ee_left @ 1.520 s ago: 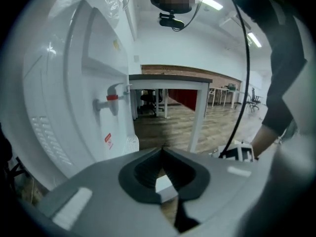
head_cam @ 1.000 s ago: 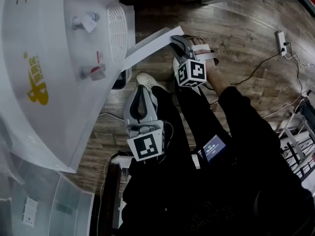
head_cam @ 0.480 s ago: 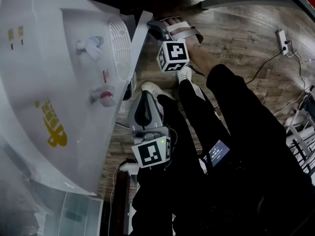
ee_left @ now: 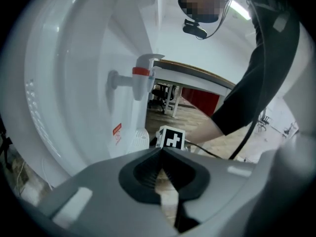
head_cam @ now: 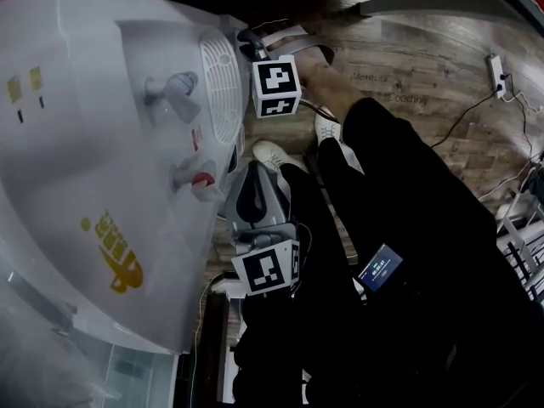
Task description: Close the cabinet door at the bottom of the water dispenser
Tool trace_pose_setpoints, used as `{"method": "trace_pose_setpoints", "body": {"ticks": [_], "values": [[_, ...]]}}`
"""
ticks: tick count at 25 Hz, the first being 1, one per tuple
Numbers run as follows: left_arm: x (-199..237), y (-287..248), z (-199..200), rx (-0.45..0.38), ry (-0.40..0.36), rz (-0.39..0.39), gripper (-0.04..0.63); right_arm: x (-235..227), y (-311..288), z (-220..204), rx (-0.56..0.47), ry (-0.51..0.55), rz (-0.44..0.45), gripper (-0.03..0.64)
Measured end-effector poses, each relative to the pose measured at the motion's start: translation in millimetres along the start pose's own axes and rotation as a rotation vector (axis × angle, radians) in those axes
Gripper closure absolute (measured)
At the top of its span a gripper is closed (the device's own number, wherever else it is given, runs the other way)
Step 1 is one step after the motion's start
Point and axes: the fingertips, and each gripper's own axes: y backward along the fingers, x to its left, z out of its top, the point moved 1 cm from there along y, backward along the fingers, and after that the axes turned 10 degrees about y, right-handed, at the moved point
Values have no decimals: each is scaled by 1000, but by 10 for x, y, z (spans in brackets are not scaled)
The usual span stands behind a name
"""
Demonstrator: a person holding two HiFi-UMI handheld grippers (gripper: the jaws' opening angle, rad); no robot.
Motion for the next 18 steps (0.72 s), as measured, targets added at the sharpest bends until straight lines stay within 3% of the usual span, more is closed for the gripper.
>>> {"method": "trace_pose_setpoints", "body": {"ticks": [5, 9, 10, 18], "values": [[-33, -28, 13, -6, 4, -9, 588, -21, 67, -150, 14, -65, -36, 558], [-109, -21, 17, 1, -8, -31, 588, -130, 312, -56, -65, -123, -80, 591], [-137, -26, 53, -5, -15, -40, 588, -177, 417, -47, -77, -145, -111, 617], [-430, 144, 645, -63, -95, -86, 589, -166, 1698, -111, -154, -366, -244, 617]]}}
